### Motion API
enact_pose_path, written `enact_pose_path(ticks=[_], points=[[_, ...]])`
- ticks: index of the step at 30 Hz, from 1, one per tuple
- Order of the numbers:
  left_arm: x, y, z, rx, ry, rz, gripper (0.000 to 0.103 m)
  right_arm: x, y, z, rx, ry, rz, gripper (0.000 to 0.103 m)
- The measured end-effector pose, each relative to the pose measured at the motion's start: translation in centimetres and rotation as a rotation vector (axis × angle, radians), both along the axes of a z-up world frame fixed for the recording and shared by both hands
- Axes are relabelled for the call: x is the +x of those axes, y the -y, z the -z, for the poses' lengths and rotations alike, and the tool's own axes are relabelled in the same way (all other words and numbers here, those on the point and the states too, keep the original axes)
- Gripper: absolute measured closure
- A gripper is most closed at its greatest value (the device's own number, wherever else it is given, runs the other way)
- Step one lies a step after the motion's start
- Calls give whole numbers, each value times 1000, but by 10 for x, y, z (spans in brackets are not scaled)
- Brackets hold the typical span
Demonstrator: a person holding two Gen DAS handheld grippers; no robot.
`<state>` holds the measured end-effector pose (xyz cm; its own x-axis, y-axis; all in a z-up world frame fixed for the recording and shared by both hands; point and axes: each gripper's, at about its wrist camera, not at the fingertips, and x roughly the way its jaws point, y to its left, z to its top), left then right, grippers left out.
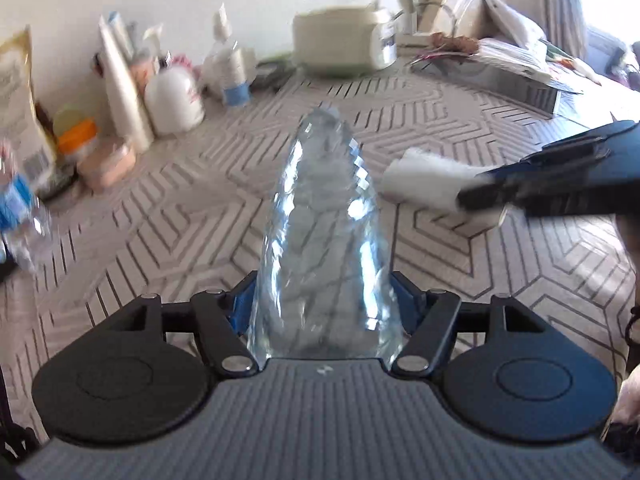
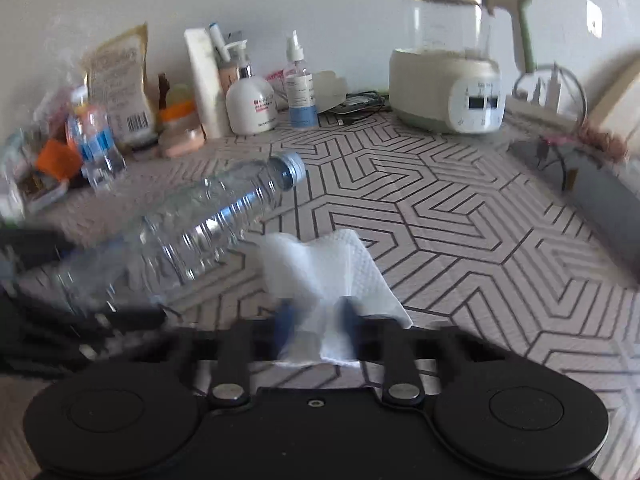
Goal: Clean container
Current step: 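Grasp the bottle with the left tool while the right tool grasps the white paper towel, then lift the bottle with the left tool while the right tool drapes the towel over it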
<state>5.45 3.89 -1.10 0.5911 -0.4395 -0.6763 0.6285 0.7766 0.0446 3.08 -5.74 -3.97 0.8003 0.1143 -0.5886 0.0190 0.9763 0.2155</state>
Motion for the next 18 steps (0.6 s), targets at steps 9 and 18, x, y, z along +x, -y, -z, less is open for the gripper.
enact_pose_path(ticks=[9,18], points=[[-6,3,-1,-11,-1,26,36,-3,-6,-29,85,77,-52,94],[-12,7,-3,-35,-21,48,33,17,-31,-47,135,95,-132,92]])
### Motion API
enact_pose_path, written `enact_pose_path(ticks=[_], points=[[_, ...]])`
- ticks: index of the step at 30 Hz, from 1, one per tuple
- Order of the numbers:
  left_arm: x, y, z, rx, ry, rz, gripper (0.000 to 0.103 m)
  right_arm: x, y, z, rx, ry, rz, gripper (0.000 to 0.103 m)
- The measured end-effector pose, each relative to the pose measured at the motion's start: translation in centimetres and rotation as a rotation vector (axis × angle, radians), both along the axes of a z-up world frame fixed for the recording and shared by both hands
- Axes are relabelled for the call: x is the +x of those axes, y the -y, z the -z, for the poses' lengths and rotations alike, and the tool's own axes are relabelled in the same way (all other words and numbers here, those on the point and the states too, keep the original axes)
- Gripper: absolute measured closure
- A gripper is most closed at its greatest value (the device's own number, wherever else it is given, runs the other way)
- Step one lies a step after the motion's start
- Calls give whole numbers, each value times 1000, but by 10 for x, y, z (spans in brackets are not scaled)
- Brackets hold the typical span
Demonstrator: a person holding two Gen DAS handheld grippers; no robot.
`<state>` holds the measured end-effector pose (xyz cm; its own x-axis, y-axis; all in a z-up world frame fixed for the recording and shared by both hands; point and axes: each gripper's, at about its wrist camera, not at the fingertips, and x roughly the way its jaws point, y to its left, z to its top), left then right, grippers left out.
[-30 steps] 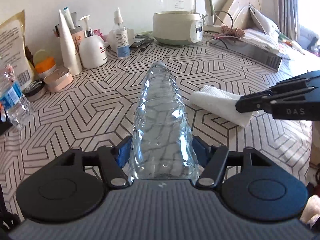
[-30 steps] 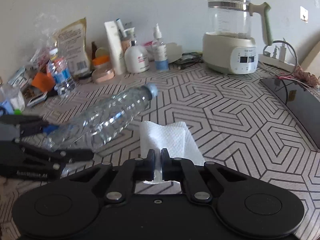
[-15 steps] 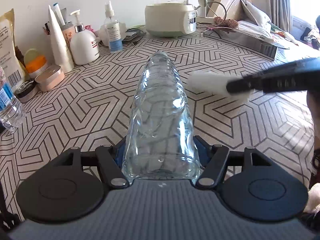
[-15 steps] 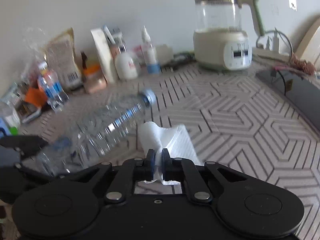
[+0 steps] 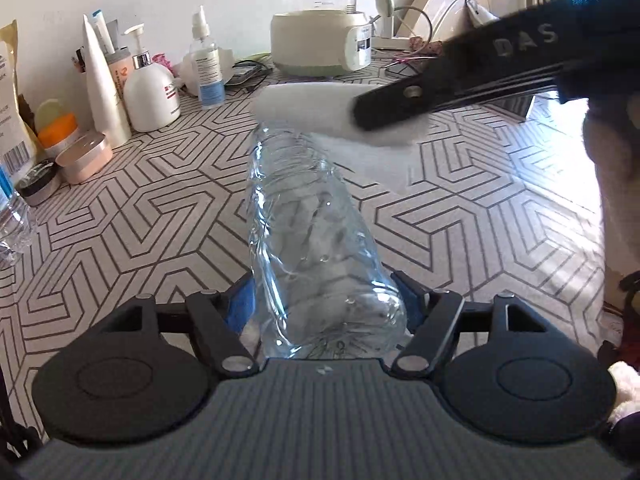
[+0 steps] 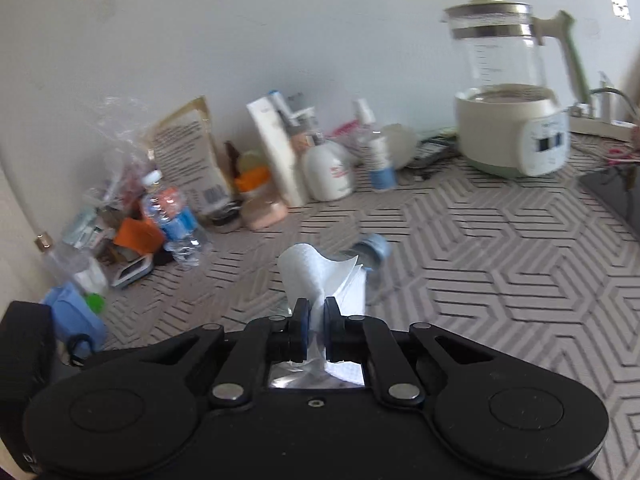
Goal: Clean container
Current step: 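Lift the bottle with the left tool while the right tool drapes the towel over it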
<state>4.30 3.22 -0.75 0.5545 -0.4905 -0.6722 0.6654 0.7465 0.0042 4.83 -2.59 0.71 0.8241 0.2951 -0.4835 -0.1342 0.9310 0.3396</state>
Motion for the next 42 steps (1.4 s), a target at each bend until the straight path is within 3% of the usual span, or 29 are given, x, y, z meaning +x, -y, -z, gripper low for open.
enact_pose_path(ticks=[3,5,7,11,16,19,21,24,27,30,32,34,42], points=[[0,0,0,-7,-5,-2,33,5,-11,5,-20,-37,-13,86],[-1,-1,0,-12,-10,-3,33,6,-7,10,91,-76,-56,67],[-1,-2,-1,-21,-21,-7,33,5,4,13,238,-102,-81,54],[-1,-2,-2,-28,-30,-8,33,-2,13,8,262,-65,-47,54],[-2,-2,-1,-29,-30,-7,32,2,21,19,271,-101,11,54],[-3,-1,-2,-30,-27,-11,32,11,25,34,345,-177,31,37],[-5,1,-3,-26,-17,-13,32,15,31,45,426,-223,20,37],[-7,2,-4,-20,-6,-7,32,14,33,49,477,-215,-3,48],[-5,1,-4,-27,-15,-8,32,6,24,35,330,-157,3,58],[-5,1,-3,-24,-19,-6,32,-4,17,27,241,-118,-13,82],[-5,1,-3,-20,-14,-3,32,-7,19,26,264,-103,-42,96],[-5,1,-3,-22,-16,-1,32,-8,24,26,330,-96,-66,98],[-4,0,-2,-36,-29,-5,31,2,17,11,392,-65,-105,98]])
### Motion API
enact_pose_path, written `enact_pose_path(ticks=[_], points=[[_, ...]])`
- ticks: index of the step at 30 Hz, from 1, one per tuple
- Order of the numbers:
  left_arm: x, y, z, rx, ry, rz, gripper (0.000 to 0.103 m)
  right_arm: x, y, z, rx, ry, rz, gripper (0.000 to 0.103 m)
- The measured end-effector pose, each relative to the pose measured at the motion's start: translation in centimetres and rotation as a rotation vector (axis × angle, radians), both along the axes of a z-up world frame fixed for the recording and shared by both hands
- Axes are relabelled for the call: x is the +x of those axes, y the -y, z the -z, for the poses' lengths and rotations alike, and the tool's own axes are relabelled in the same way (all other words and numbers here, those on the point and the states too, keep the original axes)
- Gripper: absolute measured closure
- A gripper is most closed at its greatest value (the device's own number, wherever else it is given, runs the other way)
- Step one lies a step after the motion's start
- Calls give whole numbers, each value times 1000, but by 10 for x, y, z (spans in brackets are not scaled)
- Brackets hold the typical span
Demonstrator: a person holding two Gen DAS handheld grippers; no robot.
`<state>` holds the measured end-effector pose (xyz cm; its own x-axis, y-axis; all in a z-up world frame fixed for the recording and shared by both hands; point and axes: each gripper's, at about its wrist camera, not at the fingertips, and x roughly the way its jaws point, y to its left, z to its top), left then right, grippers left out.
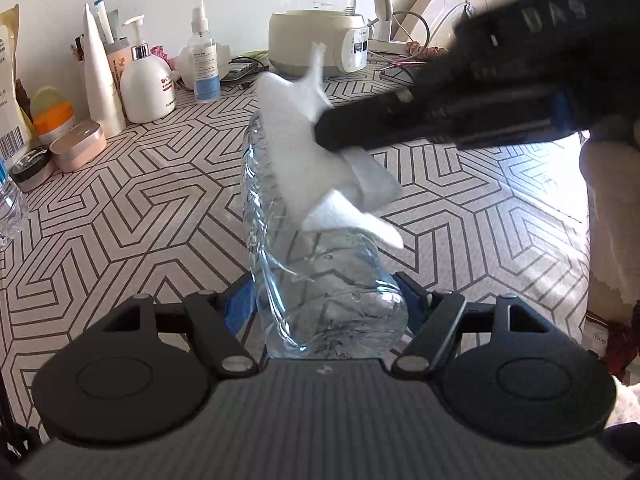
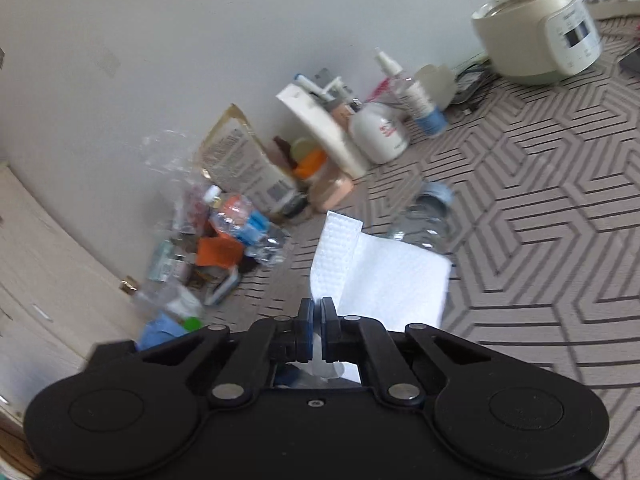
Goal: Clean container
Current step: 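Lift the bottle with the left tool while the right tool drapes the towel over it, then wipe the towel along the bottle with the right tool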
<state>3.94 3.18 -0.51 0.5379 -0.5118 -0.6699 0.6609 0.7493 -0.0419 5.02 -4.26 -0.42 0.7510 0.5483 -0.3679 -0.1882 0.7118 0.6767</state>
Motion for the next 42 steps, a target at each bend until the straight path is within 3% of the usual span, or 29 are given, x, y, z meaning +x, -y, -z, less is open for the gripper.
enact_pose_path(ticks=[4,6,7,12,15,18,19,20,24,28,33,35,36,38,42], points=[[-5,3,0,14,24,13,31,9,-8,-7,-27,-8,5,92],[-3,2,-1,6,14,13,31,15,-14,-7,-87,-37,28,74],[-2,1,-1,1,7,12,31,17,-15,-8,-109,-42,37,57],[-1,1,-1,-6,-2,11,31,20,-8,-4,-47,-35,20,57],[-2,2,-1,0,5,13,30,19,-11,0,-137,-26,47,57],[-2,2,0,4,9,15,30,9,-17,5,-270,16,54,67],[-2,2,0,4,8,15,30,5,-19,6,-309,35,58,88],[-3,1,-1,4,9,16,30,1,-21,7,-340,59,61,101],[-3,-1,-2,4,10,20,30,-4,-14,10,-344,57,66,101],[3,-5,-3,-20,-18,11,30,-3,-1,23,-336,-15,81,100],[5,-3,-2,-6,-12,3,30,-2,19,32,-160,-44,105,84],[3,-1,-2,2,-1,4,30,-1,21,28,-113,-28,109,64],[2,-1,-2,5,4,7,30,1,20,26,-99,-19,102,60],[2,-1,-2,9,14,13,30,8,14,21,-107,-9,63,45],[0,-2,-2,15,28,21,30,20,-9,14,-255,20,20,44]])
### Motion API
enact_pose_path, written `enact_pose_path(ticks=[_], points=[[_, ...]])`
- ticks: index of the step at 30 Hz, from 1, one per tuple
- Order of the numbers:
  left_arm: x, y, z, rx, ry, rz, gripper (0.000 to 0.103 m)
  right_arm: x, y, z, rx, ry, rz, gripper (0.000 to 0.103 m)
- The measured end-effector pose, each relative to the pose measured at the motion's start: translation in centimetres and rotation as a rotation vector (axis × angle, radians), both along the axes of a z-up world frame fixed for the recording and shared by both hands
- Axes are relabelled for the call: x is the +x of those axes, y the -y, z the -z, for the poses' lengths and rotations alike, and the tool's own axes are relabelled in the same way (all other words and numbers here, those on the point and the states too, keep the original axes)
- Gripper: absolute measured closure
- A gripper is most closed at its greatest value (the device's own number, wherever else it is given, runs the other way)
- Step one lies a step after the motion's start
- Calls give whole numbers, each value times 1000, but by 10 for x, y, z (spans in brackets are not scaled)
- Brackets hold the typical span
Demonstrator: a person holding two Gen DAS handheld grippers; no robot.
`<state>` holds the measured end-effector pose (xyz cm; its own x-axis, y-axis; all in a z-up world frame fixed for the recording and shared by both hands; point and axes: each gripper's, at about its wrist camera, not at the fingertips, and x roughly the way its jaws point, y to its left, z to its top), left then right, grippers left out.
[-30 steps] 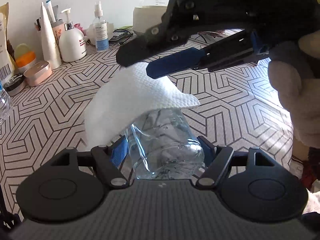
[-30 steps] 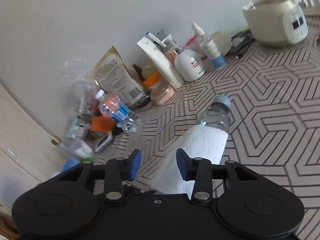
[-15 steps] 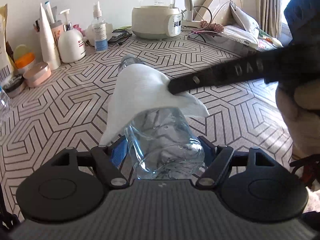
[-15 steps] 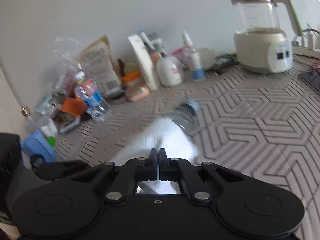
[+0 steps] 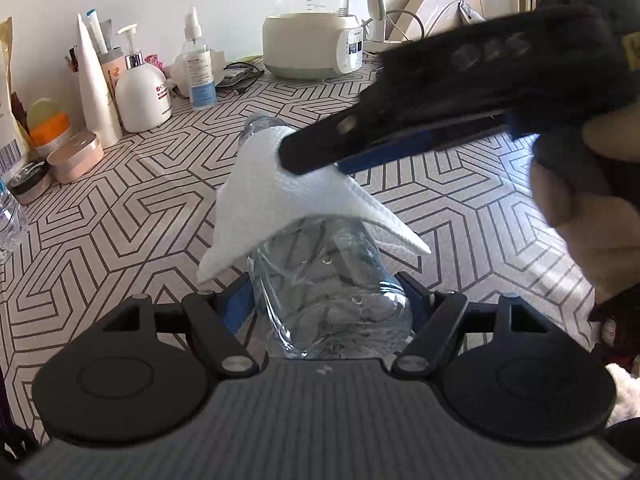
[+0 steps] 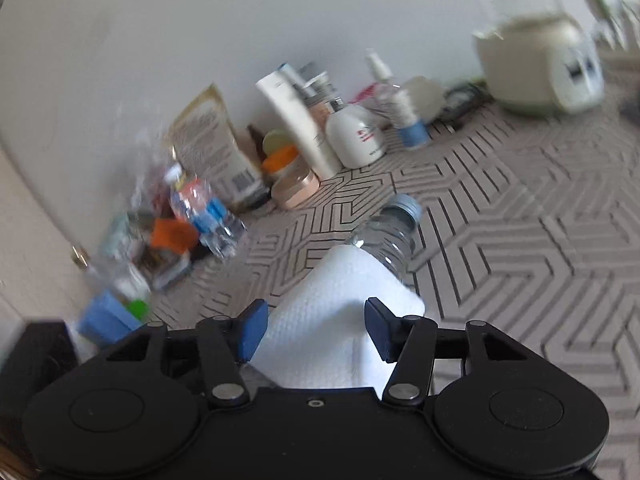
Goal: Clean container
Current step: 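Wipe the towel along the bottle with the right tool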
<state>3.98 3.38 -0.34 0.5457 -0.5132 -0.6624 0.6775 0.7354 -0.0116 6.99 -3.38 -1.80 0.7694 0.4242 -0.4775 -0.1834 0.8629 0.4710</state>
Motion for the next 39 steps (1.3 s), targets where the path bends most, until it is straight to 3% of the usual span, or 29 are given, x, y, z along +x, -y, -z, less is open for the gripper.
enact_pose_path(ticks=[4,10,14,19,31,39], points=[[0,-1,1,-2,-9,-3,29,6,-5,2,-60,13,-13,40],[-2,0,2,3,-12,4,29,21,6,6,-16,-13,-9,40],[8,-8,1,-50,-69,0,29,31,4,7,-21,-15,-15,37],[8,-5,3,-36,-69,2,28,22,-4,6,-74,19,-34,37],[9,-6,5,-28,-63,8,28,-16,-14,6,-71,15,-98,36],[8,-7,5,-34,-55,5,28,-12,-14,6,-82,10,-97,36]])
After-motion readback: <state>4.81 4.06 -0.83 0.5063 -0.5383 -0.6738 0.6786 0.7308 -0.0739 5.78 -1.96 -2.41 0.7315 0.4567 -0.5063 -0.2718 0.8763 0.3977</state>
